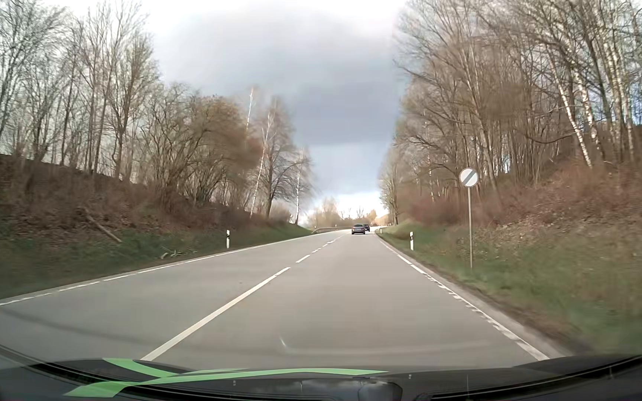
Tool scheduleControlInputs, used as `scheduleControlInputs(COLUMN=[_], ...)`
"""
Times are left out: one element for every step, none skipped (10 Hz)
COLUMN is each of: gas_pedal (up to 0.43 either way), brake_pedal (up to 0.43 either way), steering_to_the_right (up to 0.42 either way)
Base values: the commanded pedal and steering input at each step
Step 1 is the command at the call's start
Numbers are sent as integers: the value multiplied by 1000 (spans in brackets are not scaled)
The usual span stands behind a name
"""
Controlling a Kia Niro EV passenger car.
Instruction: Follow the waypoints while adhering to traffic rules and regulations
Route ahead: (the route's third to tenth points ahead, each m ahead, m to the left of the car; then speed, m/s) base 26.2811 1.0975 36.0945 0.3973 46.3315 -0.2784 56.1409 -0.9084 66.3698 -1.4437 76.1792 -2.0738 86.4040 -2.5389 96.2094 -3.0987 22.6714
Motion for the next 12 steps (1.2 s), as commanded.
scheduleControlInputs(gas_pedal=[169,169,169,169,169,169,169,169,169,169,169,169], brake_pedal=[0,0,0,0,0,0,0,0,0,0,0,0], steering_to_the_right=[3,3,3,3,3,3,3,3,3,3,3,4])
